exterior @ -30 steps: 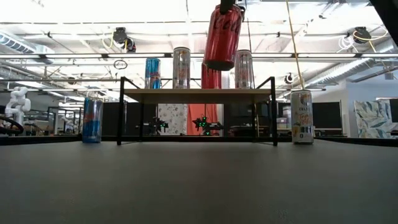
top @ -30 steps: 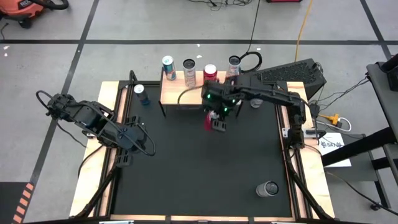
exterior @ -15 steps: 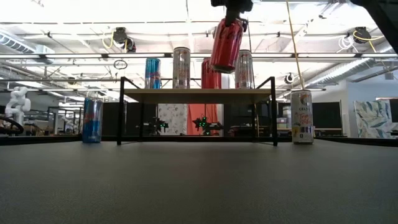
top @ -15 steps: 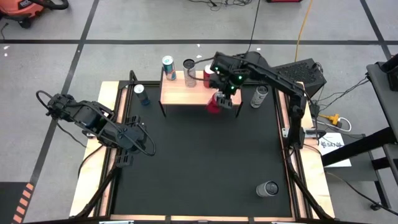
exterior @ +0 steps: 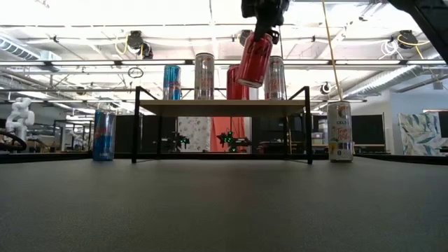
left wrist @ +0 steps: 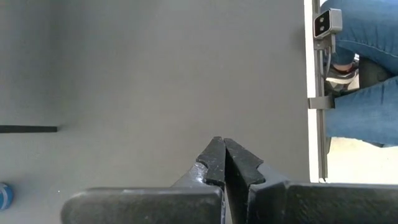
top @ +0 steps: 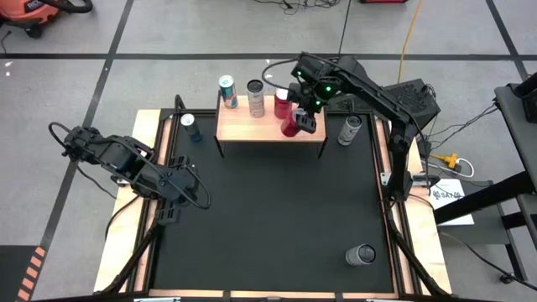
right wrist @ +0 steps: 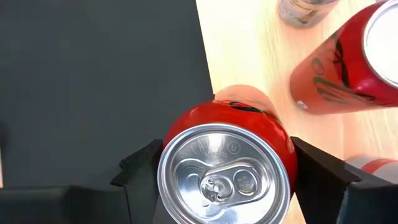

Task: Place canned beverage on shelf
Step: Put the red black soda can on the shelf aligned with the other red black soda can

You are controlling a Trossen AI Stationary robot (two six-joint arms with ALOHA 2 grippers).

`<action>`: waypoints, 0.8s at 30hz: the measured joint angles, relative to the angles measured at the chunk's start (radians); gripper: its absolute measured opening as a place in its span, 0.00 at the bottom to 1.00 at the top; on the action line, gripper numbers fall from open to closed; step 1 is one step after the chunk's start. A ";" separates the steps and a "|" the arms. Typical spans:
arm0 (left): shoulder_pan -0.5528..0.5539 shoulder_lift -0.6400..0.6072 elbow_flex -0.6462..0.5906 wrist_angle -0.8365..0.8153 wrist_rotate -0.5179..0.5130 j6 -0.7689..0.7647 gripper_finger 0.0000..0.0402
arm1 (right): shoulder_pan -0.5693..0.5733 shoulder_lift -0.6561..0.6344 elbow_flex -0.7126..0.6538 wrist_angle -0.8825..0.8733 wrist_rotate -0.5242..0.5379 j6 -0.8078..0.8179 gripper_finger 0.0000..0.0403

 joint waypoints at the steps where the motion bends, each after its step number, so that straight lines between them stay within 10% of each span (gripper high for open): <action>1: 0.004 0.000 0.000 0.000 0.000 0.000 0.00 | -0.005 0.000 0.000 0.002 -0.010 -0.003 0.66; 24: 0.030 0.000 0.000 -0.005 0.008 0.009 0.00 | -0.026 0.080 0.000 0.053 -0.061 0.000 0.66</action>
